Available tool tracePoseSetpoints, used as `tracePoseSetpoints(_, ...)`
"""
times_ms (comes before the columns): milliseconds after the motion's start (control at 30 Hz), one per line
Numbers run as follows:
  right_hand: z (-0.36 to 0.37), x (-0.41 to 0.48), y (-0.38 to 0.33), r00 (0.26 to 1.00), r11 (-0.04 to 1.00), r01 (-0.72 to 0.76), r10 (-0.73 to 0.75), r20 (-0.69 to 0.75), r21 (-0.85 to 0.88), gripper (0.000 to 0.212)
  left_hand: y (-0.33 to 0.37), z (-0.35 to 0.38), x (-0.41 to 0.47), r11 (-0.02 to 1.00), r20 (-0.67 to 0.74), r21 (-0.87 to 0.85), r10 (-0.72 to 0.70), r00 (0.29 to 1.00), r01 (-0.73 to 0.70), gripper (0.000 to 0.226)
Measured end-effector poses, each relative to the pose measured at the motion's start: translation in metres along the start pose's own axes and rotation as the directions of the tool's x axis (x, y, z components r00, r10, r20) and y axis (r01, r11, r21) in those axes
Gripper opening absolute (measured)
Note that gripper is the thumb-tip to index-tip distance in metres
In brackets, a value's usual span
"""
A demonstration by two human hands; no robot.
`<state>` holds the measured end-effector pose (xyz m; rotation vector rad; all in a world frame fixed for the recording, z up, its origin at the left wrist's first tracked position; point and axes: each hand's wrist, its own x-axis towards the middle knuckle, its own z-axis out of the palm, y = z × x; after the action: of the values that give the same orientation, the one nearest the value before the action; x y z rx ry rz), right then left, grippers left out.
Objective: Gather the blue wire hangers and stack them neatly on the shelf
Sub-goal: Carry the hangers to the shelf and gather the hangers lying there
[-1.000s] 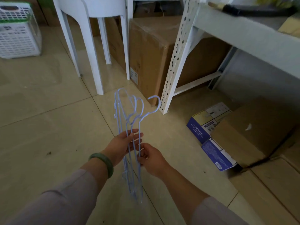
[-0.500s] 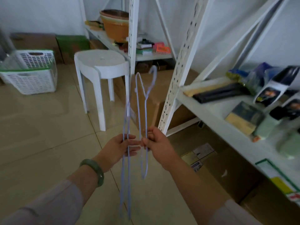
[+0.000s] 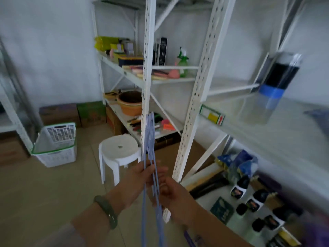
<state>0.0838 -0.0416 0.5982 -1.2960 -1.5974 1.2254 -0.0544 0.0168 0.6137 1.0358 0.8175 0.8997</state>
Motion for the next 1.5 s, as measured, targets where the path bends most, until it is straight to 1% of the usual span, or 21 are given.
tracePoseSetpoints(200, -0.047, -0.024, -0.158, 0.992, 0.932, -0.121, 0.125, -0.010, -0.342, 0.030, 0.132, 0.040, -0.044, 0.991, 0.064, 0.129, 0.037, 0.997, -0.044, 0.014)
tracePoseSetpoints(233, -0.057, -0.027, -0.186, 0.992, 0.914, -0.116, 0.088, -0.089, -0.389, 0.031, 0.151, 0.045, -0.055, 0.990, 0.077, 0.139, 0.023, 0.997, -0.033, 0.014)
tracePoseSetpoints(300, -0.073, -0.029, -0.243, 0.954, 0.894, -0.022, -0.115, -0.276, -0.447, 0.021, 0.186, 0.054, -0.075, 0.992, 0.114, 0.122, 0.002, 0.993, -0.016, 0.013)
tracePoseSetpoints(367, -0.078, -0.032, -0.295, 0.920, 0.901, 0.124, -0.261, -0.293, -0.415, 0.028, 0.214, 0.062, -0.092, 0.994, 0.151, 0.110, -0.027, 0.988, 0.011, 0.012)
tracePoseSetpoints(433, -0.077, -0.036, -0.336, 0.944, 0.922, 0.182, -0.261, -0.202, -0.342, 0.032, 0.234, 0.072, -0.106, 0.991, 0.172, 0.133, -0.057, 0.983, 0.034, 0.011)
tracePoseSetpoints(500, -0.075, -0.039, -0.363, 0.955, 0.945, 0.199, -0.247, -0.166, -0.261, 0.022, 0.248, 0.084, -0.115, 0.990, 0.197, 0.125, -0.091, 0.976, 0.067, 0.011)
tracePoseSetpoints(633, -0.082, -0.051, -0.382, 0.945, 0.963, 0.251, -0.267, -0.189, -0.101, 0.027, 0.262, 0.103, -0.125, 0.988, 0.271, 0.092, -0.147, 0.951, 0.127, 0.015)
tracePoseSetpoints(800, -0.106, -0.075, -0.389, 0.923, 0.954, 0.267, -0.294, -0.248, -0.138, 0.023, 0.269, 0.135, -0.115, 0.962, 0.378, -0.082, -0.212, 0.901, 0.261, 0.020)
tracePoseSetpoints(833, -0.112, -0.080, -0.389, 0.919, 0.954, 0.263, -0.293, -0.263, -0.143, 0.022, 0.270, 0.144, -0.112, 0.948, 0.421, -0.098, -0.237, 0.875, 0.304, 0.022)
tracePoseSetpoints(900, -0.128, -0.090, -0.383, 0.912, 0.960, 0.240, -0.273, -0.305, -0.141, 0.020, 0.268, 0.166, -0.103, 0.928, 0.521, -0.021, -0.307, 0.796, 0.372, 0.027)
tracePoseSetpoints(967, -0.147, -0.100, -0.372, 0.898, 0.966, 0.212, -0.252, -0.361, -0.148, 0.017, 0.262, 0.190, -0.093, 0.930, 0.568, 0.072, -0.334, 0.752, 0.360, 0.027)
tracePoseSetpoints(1100, -0.193, -0.129, -0.350, 0.883, 0.967, 0.206, -0.249, -0.399, -0.148, 0.028, 0.249, 0.243, -0.069, 0.955, 0.596, 0.113, -0.285, 0.751, 0.273, 0.024)
tracePoseSetpoints(1167, -0.227, -0.150, -0.326, 0.854, 0.976, 0.161, -0.211, -0.476, -0.144, 0.033, 0.246, 0.268, -0.053, 0.963, 0.609, 0.129, -0.266, 0.748, 0.237, 0.026)
tracePoseSetpoints(1200, -0.244, -0.162, -0.309, 0.817, 0.984, 0.117, -0.171, -0.550, -0.132, 0.033, 0.246, 0.279, -0.045, 0.965, 0.613, 0.134, -0.258, 0.747, 0.224, 0.026)
tracePoseSetpoints(1233, -0.263, -0.175, -0.287, 0.741, 0.992, 0.036, -0.109, -0.662, -0.123, 0.033, 0.247, 0.290, -0.035, 0.967, 0.616, 0.138, -0.254, 0.746, 0.215, 0.026)
tracePoseSetpoints(1267, -0.281, -0.187, -0.265, 0.621, 0.989, -0.096, -0.030, -0.784, -0.114, 0.035, 0.247, 0.300, -0.025, 0.968, 0.621, 0.144, -0.249, 0.743, 0.205, 0.025)
tracePoseSetpoints(1300, -0.300, -0.199, -0.236, 0.469, 0.951, -0.292, 0.050, -0.882, -0.101, 0.032, 0.247, 0.310, -0.016, 0.971, 0.628, 0.148, -0.240, 0.740, 0.189, 0.025)
tracePoseSetpoints(1333, -0.317, -0.212, -0.212, 0.311, 0.861, -0.505, 0.118, -0.943, -0.058, 0.025, 0.247, 0.320, -0.006, 0.974, 0.635, 0.155, -0.227, 0.738, 0.167, 0.024)
tracePoseSetpoints(1367, -0.330, -0.225, -0.191, 0.165, 0.750, -0.661, 0.148, -0.975, 0.002, 0.022, 0.246, 0.330, 0.002, 0.975, 0.642, 0.169, -0.221, 0.734, 0.145, 0.023)
tracePoseSetpoints(1433, -0.349, -0.250, -0.159, -0.056, 0.596, -0.793, 0.131, -0.990, 0.124, 0.028, 0.243, 0.352, 0.016, 0.971, 0.654, 0.219, -0.221, 0.723, 0.099, 0.019)
tracePoseSetpoints(1500, -0.356, -0.272, -0.145, -0.263, 0.529, -0.797, 0.133, -0.956, 0.293, 0.036, 0.238, 0.374, 0.026, 0.962, 0.672, 0.266, -0.231, 0.703, 0.061, 0.014)
